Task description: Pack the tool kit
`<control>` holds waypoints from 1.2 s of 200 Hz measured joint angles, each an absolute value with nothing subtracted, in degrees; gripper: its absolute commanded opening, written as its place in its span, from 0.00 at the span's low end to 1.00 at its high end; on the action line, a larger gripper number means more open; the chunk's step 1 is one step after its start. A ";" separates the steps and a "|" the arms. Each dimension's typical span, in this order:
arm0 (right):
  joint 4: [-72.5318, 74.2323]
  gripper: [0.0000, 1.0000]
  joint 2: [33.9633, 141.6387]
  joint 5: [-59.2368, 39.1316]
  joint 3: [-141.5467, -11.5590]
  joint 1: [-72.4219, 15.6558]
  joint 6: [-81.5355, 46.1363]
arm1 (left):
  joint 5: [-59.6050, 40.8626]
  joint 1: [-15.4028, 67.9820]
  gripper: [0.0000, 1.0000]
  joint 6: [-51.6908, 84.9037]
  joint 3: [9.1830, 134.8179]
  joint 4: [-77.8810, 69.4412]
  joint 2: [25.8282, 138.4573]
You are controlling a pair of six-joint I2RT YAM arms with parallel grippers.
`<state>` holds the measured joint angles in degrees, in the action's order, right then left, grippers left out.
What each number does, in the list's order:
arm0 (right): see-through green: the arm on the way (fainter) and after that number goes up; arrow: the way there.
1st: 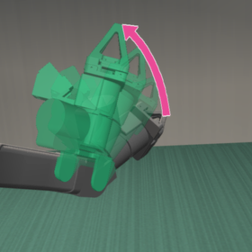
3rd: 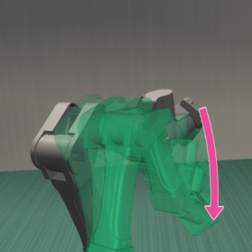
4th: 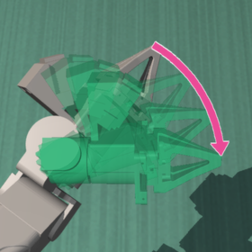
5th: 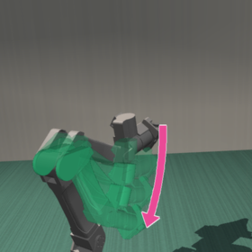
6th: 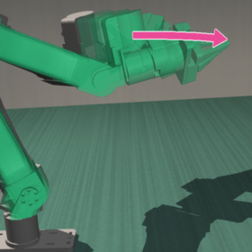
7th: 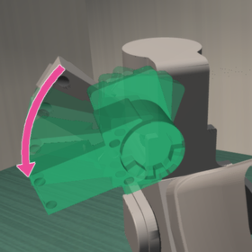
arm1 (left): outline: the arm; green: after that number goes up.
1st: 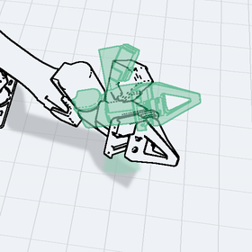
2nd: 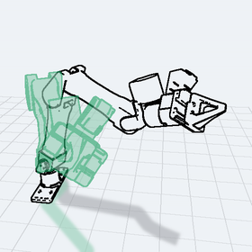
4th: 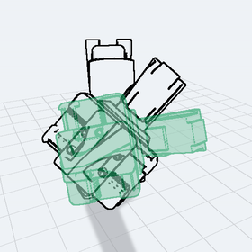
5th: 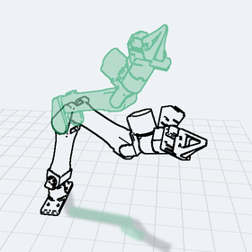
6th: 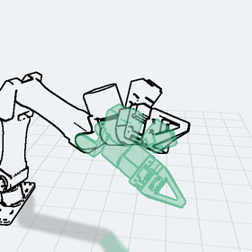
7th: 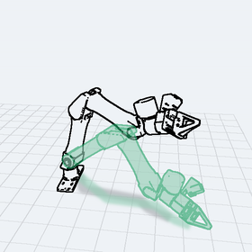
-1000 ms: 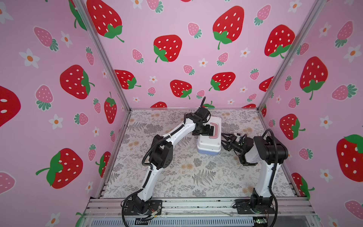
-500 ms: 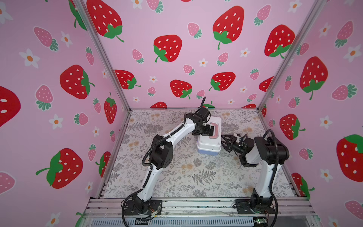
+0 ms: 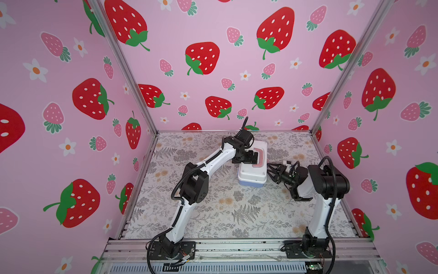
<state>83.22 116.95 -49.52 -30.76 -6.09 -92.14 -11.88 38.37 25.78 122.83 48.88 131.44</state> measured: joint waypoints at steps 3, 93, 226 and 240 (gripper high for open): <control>83.00 0.48 116.68 -49.52 -30.76 -6.04 -91.70 | -11.97 38.35 0.98 25.78 122.80 48.88 131.41; 66.37 0.63 106.39 -50.30 -32.21 -5.74 -74.70 | -12.60 38.30 0.98 25.74 122.72 48.23 131.41; 83.66 0.59 114.76 -50.63 -33.04 -5.45 -84.90 | -12.62 38.30 0.98 25.69 122.65 48.18 131.41; 83.81 0.63 114.80 -50.46 -33.04 -5.43 -85.69 | -12.62 38.30 0.98 25.67 122.63 48.16 131.41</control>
<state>83.81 114.80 -50.46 -33.04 -5.43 -85.69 -12.62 38.30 25.67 122.63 48.16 131.41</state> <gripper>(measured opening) 0.603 0.978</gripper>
